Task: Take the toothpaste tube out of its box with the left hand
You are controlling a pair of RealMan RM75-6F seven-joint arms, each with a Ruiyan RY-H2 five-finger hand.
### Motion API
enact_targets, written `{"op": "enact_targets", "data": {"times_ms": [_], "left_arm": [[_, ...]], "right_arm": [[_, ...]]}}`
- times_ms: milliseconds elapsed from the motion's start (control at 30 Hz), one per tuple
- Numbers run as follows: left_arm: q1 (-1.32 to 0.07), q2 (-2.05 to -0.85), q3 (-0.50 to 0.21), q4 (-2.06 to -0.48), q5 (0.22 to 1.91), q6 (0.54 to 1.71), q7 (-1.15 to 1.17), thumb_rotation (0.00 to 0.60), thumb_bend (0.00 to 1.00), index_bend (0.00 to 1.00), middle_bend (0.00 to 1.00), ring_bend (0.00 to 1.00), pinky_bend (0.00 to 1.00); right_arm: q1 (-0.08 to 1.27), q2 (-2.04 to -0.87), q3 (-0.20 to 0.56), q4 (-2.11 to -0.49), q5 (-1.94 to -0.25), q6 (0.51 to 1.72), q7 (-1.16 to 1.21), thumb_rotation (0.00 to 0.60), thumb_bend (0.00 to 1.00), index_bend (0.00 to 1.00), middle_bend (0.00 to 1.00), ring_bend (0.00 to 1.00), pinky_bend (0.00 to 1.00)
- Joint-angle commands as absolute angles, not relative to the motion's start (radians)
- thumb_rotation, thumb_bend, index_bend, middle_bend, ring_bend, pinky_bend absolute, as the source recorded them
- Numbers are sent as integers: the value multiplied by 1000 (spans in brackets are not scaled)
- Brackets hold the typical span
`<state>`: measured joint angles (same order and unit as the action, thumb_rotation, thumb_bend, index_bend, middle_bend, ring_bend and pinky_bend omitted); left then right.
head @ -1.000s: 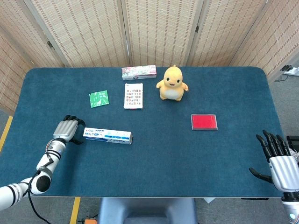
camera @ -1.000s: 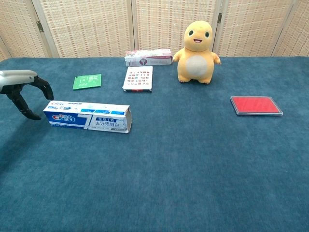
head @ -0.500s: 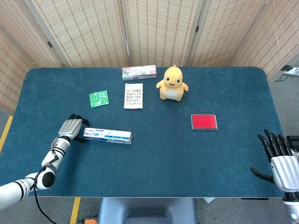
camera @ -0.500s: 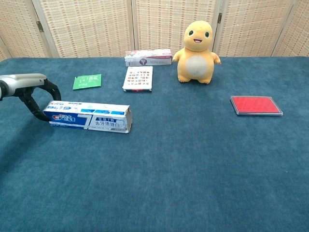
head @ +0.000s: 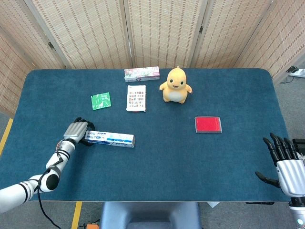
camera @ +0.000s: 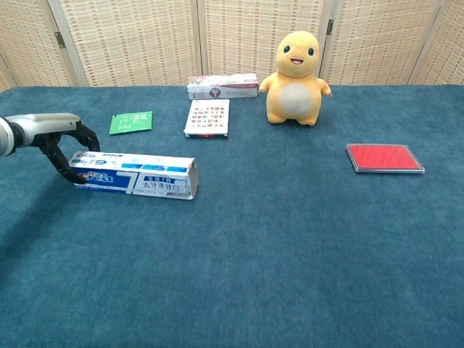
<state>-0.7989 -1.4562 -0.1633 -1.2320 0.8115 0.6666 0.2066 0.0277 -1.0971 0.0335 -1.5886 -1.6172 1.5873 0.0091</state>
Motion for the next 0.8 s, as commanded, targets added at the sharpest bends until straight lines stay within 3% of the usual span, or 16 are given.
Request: {"op": "enact_targets", "data": {"times_ms": [33,167,400,800], "left_arm": [[-792,-1467,-169,-1216,837,684,180,600,195,471,417,208,0],[-785,-1469,-174,-1204,872,679,138,600,218,499,442,219,3],[-774,-1468,-175,-1197,925,681,89,600,356,557,492,274,23],[-782,-1399,-166,-1280,939,653,94,600,373,566,503,280,16]], "right_arm": [[28,-1098,34,-1589,-1616,1587,8,600,107,0,0,0,0],[29,-1099,34,-1590,-1615,1583,3,600,107,0,0,0,0],[26,-1100,35,-1591,-1616,1592,2,600,106,0,0,0,0],[22,-1100,35,-1588,-1623,1601,6,600,106,0,0,0,0]]}}
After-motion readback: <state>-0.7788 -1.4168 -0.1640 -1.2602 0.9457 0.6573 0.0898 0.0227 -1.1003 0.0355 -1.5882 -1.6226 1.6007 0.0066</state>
